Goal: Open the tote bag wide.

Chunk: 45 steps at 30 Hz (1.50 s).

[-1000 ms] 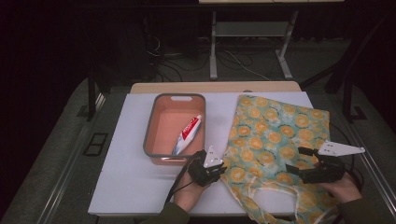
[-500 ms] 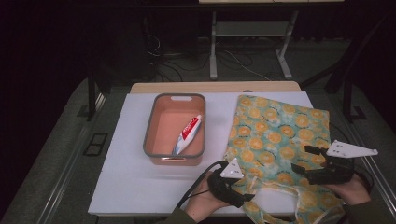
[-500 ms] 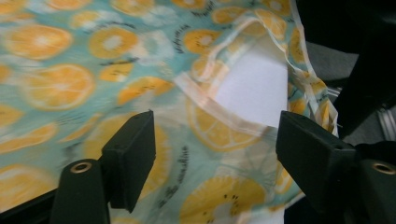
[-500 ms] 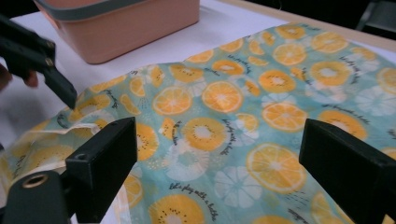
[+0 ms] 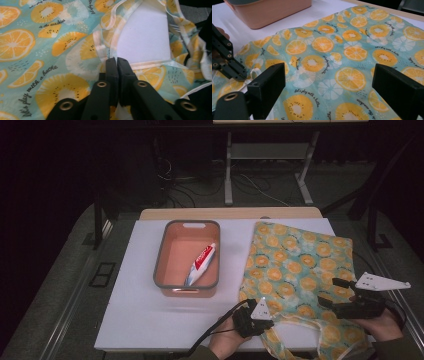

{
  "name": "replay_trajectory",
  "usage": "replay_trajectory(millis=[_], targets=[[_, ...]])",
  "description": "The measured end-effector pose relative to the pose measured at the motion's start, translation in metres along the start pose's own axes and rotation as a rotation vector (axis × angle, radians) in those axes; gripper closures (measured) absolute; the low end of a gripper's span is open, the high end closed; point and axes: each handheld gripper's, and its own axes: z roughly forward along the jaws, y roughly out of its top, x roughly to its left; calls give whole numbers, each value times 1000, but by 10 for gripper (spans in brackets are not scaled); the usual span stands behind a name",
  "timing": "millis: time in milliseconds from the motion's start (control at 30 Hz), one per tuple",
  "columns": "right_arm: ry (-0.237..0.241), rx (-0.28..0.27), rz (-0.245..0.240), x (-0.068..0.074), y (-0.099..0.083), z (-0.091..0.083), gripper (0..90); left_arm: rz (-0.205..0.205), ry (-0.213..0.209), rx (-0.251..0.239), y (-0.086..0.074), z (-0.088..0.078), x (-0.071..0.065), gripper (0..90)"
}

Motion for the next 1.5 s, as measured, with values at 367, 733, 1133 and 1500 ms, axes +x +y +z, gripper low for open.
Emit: replay_trajectory(millis=[367, 733, 1133, 1500], targets=[[8, 3, -2, 1, 0, 1, 113, -112, 235, -8, -9, -44, 40, 890], [64, 46, -39, 17, 1, 16, 113, -207, 186, -94, -16, -61, 44, 596], [196, 112, -93, 53, 6, 38, 154, -190, 128, -146, -39, -110, 29, 227], [354, 157, -182, 103, 14, 62, 279, -253, 205, -141, -90, -156, 39, 136]])
